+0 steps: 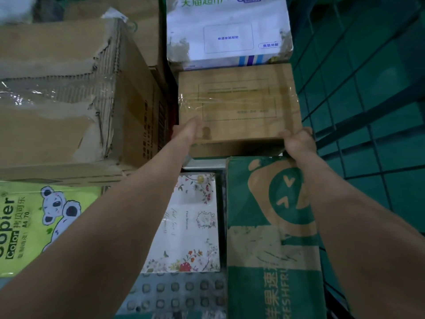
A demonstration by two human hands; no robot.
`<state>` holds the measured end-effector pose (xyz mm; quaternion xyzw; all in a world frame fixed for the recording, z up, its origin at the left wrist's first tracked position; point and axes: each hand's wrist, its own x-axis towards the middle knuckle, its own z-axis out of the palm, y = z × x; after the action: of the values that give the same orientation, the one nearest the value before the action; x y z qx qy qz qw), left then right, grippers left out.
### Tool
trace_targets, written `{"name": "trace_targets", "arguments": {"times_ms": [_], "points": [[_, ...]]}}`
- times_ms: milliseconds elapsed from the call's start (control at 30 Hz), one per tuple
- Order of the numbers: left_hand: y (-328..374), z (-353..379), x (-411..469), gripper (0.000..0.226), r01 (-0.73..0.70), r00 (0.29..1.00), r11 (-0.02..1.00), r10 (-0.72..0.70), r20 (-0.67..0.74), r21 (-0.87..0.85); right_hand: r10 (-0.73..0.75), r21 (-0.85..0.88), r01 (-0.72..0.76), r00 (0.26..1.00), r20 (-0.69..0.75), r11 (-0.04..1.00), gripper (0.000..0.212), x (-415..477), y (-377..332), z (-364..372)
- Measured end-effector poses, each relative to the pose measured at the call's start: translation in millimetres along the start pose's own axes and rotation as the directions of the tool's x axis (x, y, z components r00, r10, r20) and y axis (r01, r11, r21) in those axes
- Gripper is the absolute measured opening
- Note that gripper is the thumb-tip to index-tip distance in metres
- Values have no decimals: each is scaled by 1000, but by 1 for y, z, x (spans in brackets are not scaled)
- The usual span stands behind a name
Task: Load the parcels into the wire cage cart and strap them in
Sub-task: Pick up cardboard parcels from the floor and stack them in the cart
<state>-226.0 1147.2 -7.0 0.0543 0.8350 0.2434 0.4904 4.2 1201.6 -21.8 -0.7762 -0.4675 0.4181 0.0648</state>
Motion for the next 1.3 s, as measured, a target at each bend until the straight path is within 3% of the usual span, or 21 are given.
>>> {"name": "trace_targets", "arguments": {"times_ms": [167, 400, 767, 833, 900, 967, 1033, 1167, 1300], "points": [[2, -7, -8, 74, 0, 997, 999, -3, 73, 46, 44, 25, -44, 999, -10, 999, 54, -6, -8, 4], [3, -19, -42, 84, -54, 996, 998, 52, 66, 34, 21, 86, -19, 999, -29, 996, 52, -44, -31, -3], [12, -97, -172, 50, -282, 948, 959, 281, 151, -15, -123, 135, 110, 988, 90, 985, 25, -181, -87, -31], [6, -113, -197, 40, -291, 942, 956, 292, 167, -27, -124, 155, 111, 989, 77, 982, 31, -216, -92, -35], [2, -128, -216, 36, -307, 933, 950, 313, 176, -59, -124, 210, 104, 988, 87, 972, 29, -241, -93, -39], [-6, -145, -236, 36, -336, 920, 938, 345, 185, -79, -112, 261, 83, 989, 96, 962, 13, -273, -92, -46], [-13, -159, -254, 35, -357, 906, 927, 373, 201, -113, -100, 339, 61, 990, 97, 939, 14, -297, -90, -51], [-39, -183, -282, 37, -362, 849, 907, 416, 326, -214, -109, 516, 37, 988, 110, 856, 5, -344, -84, -57], [-61, -203, -298, 38, -381, 813, 886, 457, 361, -265, -161, 599, 69, 982, 101, 798, 20, -382, -74, -58]]}}
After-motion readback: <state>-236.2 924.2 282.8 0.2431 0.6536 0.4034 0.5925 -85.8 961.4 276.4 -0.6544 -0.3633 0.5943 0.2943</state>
